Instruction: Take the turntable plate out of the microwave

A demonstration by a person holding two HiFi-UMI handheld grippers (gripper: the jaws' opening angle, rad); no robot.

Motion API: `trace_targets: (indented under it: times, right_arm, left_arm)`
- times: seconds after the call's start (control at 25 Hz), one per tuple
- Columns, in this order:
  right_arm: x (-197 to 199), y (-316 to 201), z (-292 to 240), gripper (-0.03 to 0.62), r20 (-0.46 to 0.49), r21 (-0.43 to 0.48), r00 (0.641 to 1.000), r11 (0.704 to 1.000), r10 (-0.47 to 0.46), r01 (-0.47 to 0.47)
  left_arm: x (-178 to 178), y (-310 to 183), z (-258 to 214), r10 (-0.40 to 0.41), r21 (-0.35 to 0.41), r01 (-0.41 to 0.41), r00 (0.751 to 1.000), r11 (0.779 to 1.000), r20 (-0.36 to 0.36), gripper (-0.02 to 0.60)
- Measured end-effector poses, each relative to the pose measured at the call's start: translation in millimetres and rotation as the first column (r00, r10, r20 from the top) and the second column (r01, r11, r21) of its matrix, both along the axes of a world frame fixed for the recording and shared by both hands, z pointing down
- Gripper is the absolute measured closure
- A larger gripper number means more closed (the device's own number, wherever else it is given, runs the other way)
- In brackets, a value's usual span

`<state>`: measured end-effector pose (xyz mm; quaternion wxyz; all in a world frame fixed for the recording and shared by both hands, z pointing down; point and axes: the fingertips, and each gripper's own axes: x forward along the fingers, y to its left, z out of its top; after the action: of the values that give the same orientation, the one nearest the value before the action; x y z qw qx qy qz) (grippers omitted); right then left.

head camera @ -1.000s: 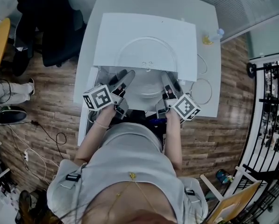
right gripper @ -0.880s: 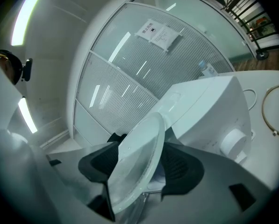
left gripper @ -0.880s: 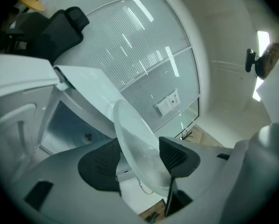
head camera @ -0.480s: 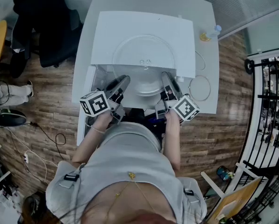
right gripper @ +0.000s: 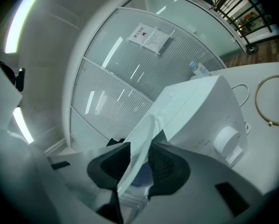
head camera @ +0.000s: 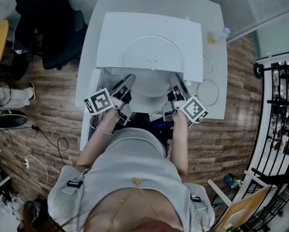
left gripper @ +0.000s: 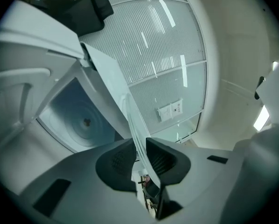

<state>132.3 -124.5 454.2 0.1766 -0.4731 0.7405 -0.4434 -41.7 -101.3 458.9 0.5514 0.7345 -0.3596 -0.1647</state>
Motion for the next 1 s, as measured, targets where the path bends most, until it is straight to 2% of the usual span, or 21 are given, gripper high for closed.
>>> trace_targets:
  times: [0.16, 0.28, 0.44, 0.52, 0.6, 0.72, 0.84, 0.92, 1.0]
  right_arm:
    - [0.8, -5.4, 4.1, 0.490, 0.002, -0.041, 1.000, 0.999, 0.017, -0.016]
    - [-3.3, -5.1, 1.9, 0.483, -0.007, -0.014, 1.000, 1.000, -0.008, 0.008]
    - [-14.0, 2.9, -9.5, 0.368, -0.013, 0.074, 0.995, 0.992, -0.102, 0.103]
    - [-12.4, 9.5, -10.2, 0.332, -0.061, 0.098, 0.991, 0.987, -0.119, 0.124]
    - [-9.2, 17.2, -8.8, 0.316, -0.149, 0.114, 0.981, 0.984, -0.122, 0.140]
    - [-5.0, 31.8, -8.9, 0.288, -0.343, 0.164, 0.934, 0.973, -0.099, 0.164]
    - [-9.2, 45.4, -12.1, 0.279, -0.513, 0.237, 0.856, 0.947, -0.069, 0.218]
    - [-16.5, 51.3, -11.4, 0.276, -0.577, 0.259, 0.814, 0.928, -0.073, 0.267]
    - [-21.2, 53.7, -9.3, 0.275, -0.595, 0.266, 0.800, 0.919, -0.080, 0.290]
  left_arm:
    - [-0.2, -7.7, 1.4, -0.016, 0.000, 0.016, 1.000, 1.000, -0.003, 0.497]
    - [-1.9, -13.4, 1.9, -0.031, 0.008, 0.031, 0.999, 0.999, -0.006, 0.497]
    - [-6.0, -18.4, 0.0, -0.059, 0.038, 0.059, 0.998, 0.998, 0.013, 0.497]
    - [-7.7, -21.9, -1.1, -0.073, 0.048, 0.072, 0.997, 0.996, 0.010, 0.497]
    - [-8.4, -24.7, -1.3, -0.076, 0.054, 0.075, 0.997, 0.996, 0.016, 0.497]
    - [-8.4, -25.4, -0.4, -0.071, 0.068, 0.069, 0.997, 0.995, 0.033, 0.494]
    - [-10.7, -24.9, -3.1, -0.074, 0.092, 0.071, 0.997, 0.993, 0.033, 0.484]
    - [-11.2, -23.5, -6.8, -0.067, 0.125, 0.059, 0.996, 0.990, 0.061, 0.439]
    - [-11.8, -21.4, -9.2, -0.061, 0.164, 0.042, 0.992, 0.986, 0.114, 0.395]
